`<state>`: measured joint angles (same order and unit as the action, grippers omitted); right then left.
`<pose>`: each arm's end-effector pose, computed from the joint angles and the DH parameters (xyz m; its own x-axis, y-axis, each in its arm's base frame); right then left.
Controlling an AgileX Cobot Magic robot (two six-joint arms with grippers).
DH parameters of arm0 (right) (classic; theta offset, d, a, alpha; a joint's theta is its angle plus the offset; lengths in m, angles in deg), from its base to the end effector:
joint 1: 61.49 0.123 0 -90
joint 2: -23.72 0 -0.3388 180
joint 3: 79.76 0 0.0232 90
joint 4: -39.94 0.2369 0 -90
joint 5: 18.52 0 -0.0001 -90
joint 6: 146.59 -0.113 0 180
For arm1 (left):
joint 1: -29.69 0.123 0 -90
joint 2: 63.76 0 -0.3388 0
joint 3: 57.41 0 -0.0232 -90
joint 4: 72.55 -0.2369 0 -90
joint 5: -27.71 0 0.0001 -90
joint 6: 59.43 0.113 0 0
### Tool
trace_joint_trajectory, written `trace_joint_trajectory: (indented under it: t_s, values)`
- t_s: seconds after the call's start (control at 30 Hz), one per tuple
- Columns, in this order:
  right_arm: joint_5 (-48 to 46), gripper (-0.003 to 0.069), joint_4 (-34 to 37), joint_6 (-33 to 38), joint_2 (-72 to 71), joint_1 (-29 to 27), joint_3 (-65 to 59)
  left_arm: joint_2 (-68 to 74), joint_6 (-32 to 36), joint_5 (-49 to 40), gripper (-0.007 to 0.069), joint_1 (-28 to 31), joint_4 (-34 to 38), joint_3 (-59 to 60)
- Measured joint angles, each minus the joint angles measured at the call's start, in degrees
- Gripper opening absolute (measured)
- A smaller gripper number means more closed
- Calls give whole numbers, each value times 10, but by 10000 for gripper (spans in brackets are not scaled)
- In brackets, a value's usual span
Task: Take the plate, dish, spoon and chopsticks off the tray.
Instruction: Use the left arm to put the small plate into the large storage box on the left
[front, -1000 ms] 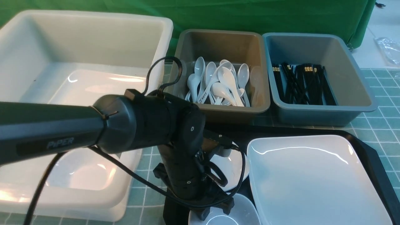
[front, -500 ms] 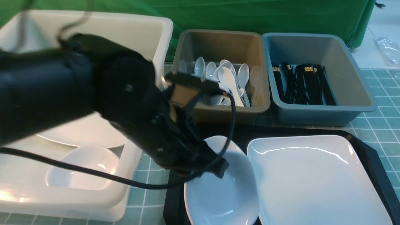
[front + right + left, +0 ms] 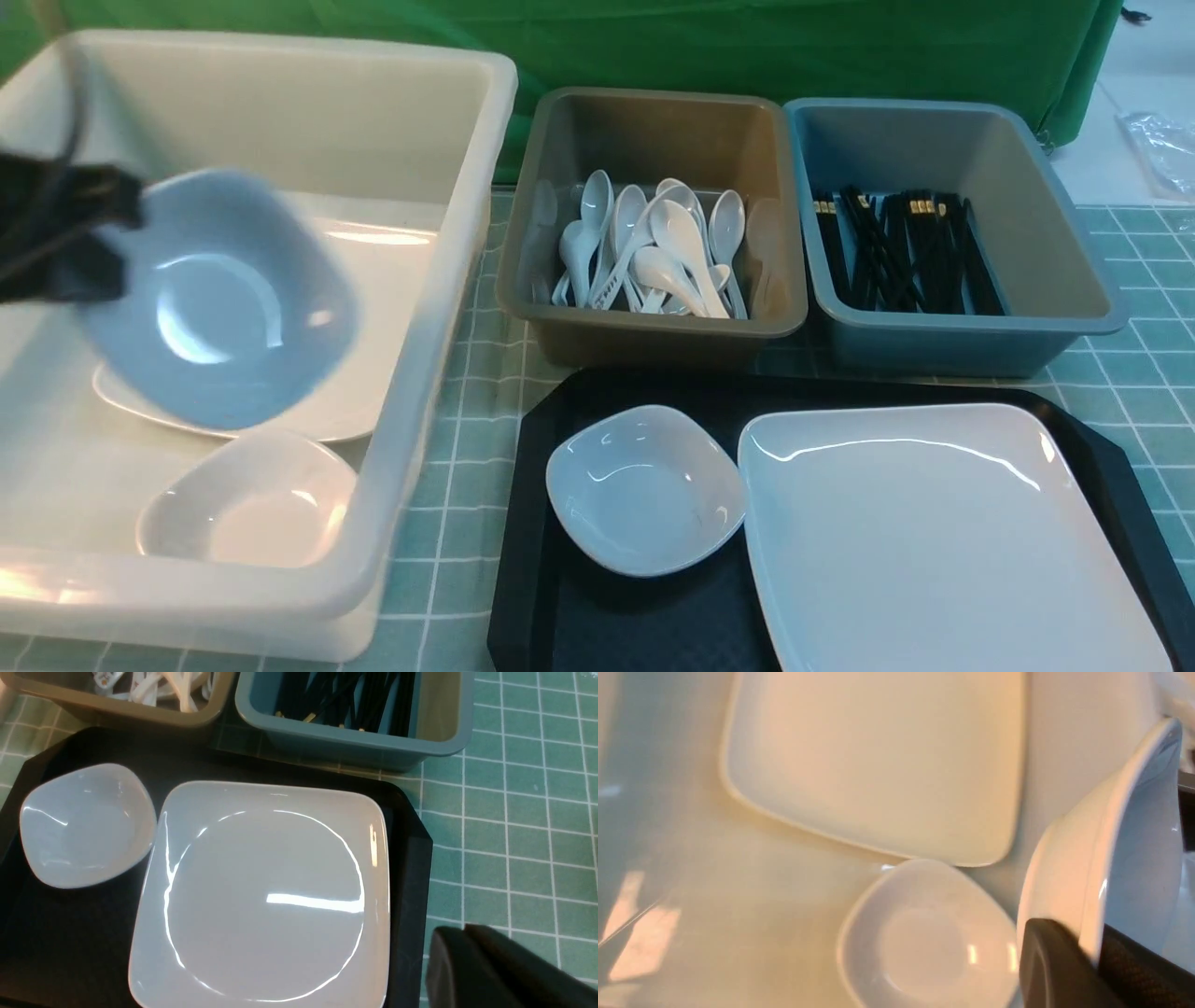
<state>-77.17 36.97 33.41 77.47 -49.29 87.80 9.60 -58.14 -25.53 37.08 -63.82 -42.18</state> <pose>0.0985 0.0162 0.4486 -0.5530 -0.1471 -0.8201 -0.1906 0.9805 -0.0474 0.2090 0.0132 0.3888 -0.7707 -0.1691 -0.6143 -0.1061 0.9847 -0.1379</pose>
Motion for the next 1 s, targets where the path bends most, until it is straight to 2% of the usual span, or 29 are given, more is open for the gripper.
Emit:
trace_joint_trajectory:
  t_s: [0.07, 0.2, 0.3, 0.67, 0.8, 0.87, 0.9, 0.93, 1.0]
  values:
    - [4, 65, 0, 0, 0, 0, 0, 7, 44, 45, 20, 39, 23, 42]
    - [11, 66, 0, 0, 0, 0, 0, 40, 109, 83, 20, 46, 50, 79]
    - [15, 67, 0, 0, 0, 0, 0, 82, 124, 84, 20, 46, 65, 82]
    - [18, 67, 0, 0, 0, 0, 0, 162, 138, 45, 23, 46, 47, 82]
    - [22, 67, 0, 5, 0, 0, 0, 162, 132, 42, 83, 46, 44, 82]
    - [23, 69, 0, 5, 0, 0, 0, 162, 131, 30, 196, 46, 40, 82]
    - [23, 70, 0, 5, 0, 0, 0, 162, 131, 28, 225, 46, 40, 82]
    - [23, 70, 0, 5, 0, 0, 0, 162, 131, 22, 298, 46, 40, 82]
    - [23, 73, 0, 5, 0, 0, 0, 158, 124, 15, 379, 46, 38, 79]
